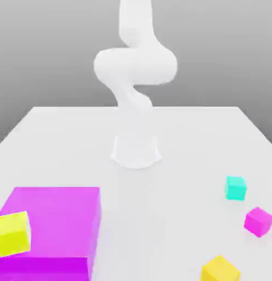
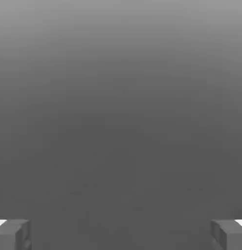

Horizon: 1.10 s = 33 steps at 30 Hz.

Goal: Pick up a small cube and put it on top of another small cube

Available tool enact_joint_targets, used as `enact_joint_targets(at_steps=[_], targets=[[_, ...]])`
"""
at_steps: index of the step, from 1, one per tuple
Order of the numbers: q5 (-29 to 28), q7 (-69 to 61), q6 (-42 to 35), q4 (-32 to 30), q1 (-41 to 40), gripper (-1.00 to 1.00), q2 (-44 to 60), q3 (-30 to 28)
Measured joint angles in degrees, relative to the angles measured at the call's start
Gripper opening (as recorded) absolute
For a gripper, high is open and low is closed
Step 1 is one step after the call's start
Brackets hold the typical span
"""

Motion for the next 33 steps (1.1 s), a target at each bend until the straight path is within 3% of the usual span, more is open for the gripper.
enact_joint_targets(at_steps=[12,19,24,30,31,33], targets=[[4.72,-14.97,14.53,-14.33,17.87,0.0,21.03,8.02],[4.18,-21.19,23.0,-22.61,26.42,0.0,33.18,14.68],[-2.66,-20.6,29.35,-27.73,32.59,0.0,42.39,18.02],[-16.28,-11.05,38.93,-25.87,40.23,0.0,54.89,6.39],[-17.07,-10.39,40.44,-25.51,42.14,-1.0,56.69,4.31],[-17.1,-10.36,40.43,-25.51,42.14,-1.0,56.69,4.32]])
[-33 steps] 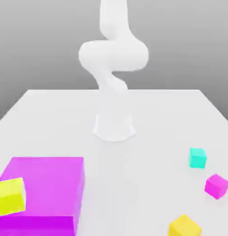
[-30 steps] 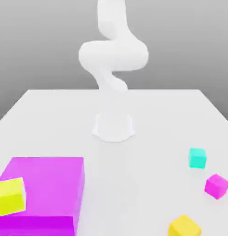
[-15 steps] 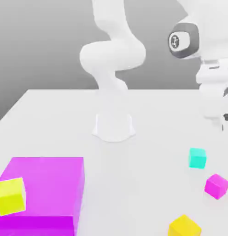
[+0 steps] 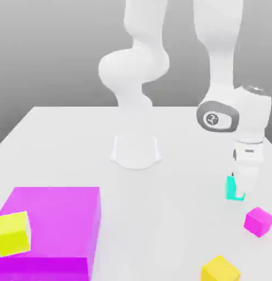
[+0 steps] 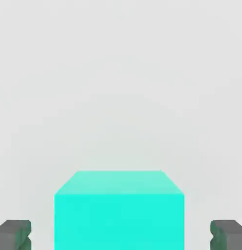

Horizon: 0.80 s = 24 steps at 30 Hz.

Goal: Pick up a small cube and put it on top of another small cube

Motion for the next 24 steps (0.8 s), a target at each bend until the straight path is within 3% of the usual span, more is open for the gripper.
enact_joint_targets(at_steps=[6,12,24], targets=[[0.55,-0.45,-0.8,-0.22,-0.64,-1.0,-0.97,0.78],[13.5,-10.06,-10.05,-2.57,-3.03,-1.0,-12.74,6.47],[15.99,-26.33,-25.43,20.19,-19.09,-1.0,-5.18,-3.41]])
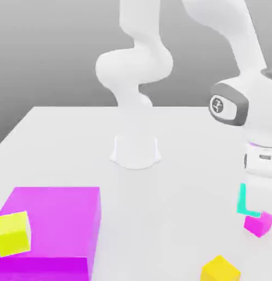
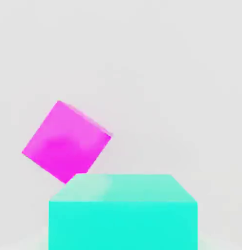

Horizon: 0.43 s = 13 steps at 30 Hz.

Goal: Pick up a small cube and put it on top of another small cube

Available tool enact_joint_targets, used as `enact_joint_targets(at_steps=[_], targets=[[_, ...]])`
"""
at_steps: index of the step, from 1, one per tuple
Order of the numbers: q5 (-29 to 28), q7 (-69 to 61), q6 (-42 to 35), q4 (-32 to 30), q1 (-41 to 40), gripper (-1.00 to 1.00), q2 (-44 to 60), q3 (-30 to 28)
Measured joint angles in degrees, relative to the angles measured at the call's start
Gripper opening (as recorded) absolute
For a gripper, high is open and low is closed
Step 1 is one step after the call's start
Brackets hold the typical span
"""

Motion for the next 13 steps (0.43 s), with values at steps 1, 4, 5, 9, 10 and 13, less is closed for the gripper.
enact_joint_targets(at_steps=[1,4,5,9,10,13], targets=[[0.21,-1.46,-1.23,2.07,-1.31,-1.0,0.8,-0.95],[0.85,-5.53,-4.18,7.79,-5.07,-1.0,3.45,-3.42],[1.02,-6.15,-3.44,8.64,-5.63,-1.0,5.01,-3.7],[1.31,-6.78,1.38,9.55,-6.43,1.0,10.74,-3.62],[1.31,-6.78,1.38,9.55,-6.43,1.0,10.74,-3.62],[1.3,-6.78,1.38,9.55,-6.43,1.0,10.74,-3.62]])
